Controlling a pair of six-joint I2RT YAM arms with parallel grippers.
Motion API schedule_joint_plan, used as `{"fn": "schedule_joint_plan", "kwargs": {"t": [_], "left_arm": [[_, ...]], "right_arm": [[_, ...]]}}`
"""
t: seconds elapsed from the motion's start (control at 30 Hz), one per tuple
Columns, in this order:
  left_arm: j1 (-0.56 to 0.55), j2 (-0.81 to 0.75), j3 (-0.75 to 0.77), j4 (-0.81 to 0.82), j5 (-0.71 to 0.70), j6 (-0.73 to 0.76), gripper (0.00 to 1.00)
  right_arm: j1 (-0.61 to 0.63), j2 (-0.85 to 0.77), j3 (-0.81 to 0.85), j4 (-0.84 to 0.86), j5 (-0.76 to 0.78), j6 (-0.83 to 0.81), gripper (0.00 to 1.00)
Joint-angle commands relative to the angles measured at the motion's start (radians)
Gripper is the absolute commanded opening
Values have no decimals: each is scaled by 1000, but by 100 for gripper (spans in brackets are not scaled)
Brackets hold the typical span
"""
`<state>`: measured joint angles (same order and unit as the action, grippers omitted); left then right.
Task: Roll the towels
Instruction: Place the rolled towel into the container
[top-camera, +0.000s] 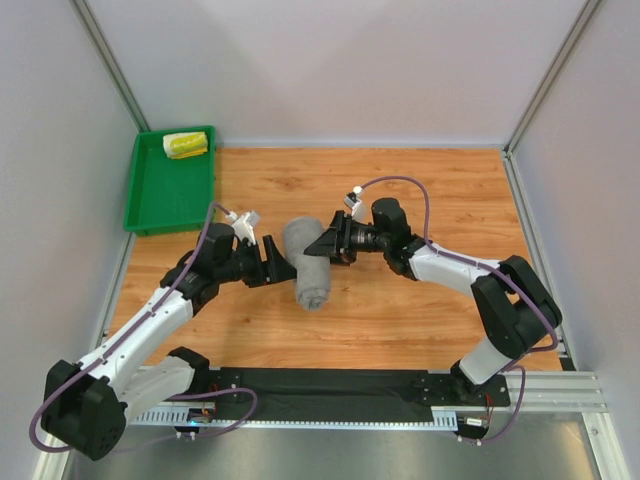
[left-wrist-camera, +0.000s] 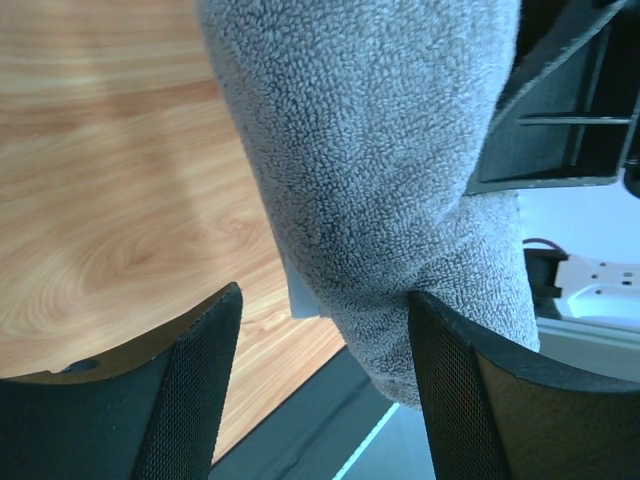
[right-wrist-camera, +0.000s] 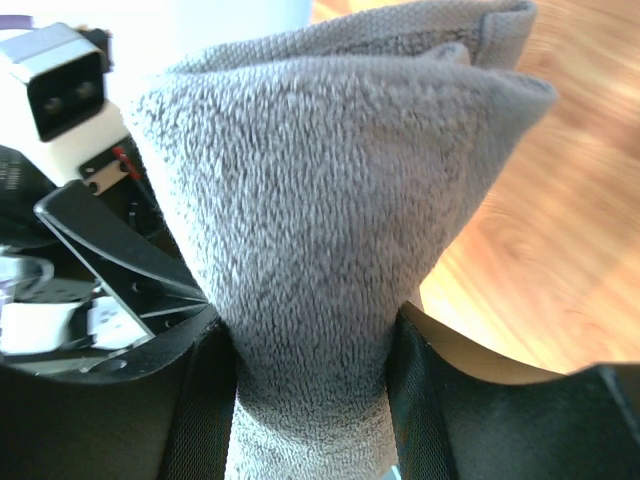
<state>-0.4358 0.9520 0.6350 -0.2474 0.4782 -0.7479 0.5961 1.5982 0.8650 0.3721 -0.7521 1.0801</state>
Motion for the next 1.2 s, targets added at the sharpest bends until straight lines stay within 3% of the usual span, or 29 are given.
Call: {"fn": "schedule_joint_plan", "kwargs": {"t": [0.0,0.1,0.23,0.37,0.7,0.93,1.17], "left_arm": [[-3,-65,14,128,16,-64,74],[-3,-145,63,30,-51,-44,74],[-3,-209,81,-23,-75,-47,74],[-3,-217,25,65,-43,-109,75],[-3,-184,-89,299,-32,-182,76],[-3,-145,-107,389,8,-234,76],[-3,-165,-116,265,-7,-206,77]], "right_arm": [[30,-70,28,99,-72,60,0],[30,-90,26,21,-53,-6,0],[30,-87,2,65,-53,29,0],[31,-61,-6,324,-88,196,0],[57,-34,35,640,-159,509,0],[100,97,61,1159,-109,860,0],[117,91,158,1159,-93,863,0]]}}
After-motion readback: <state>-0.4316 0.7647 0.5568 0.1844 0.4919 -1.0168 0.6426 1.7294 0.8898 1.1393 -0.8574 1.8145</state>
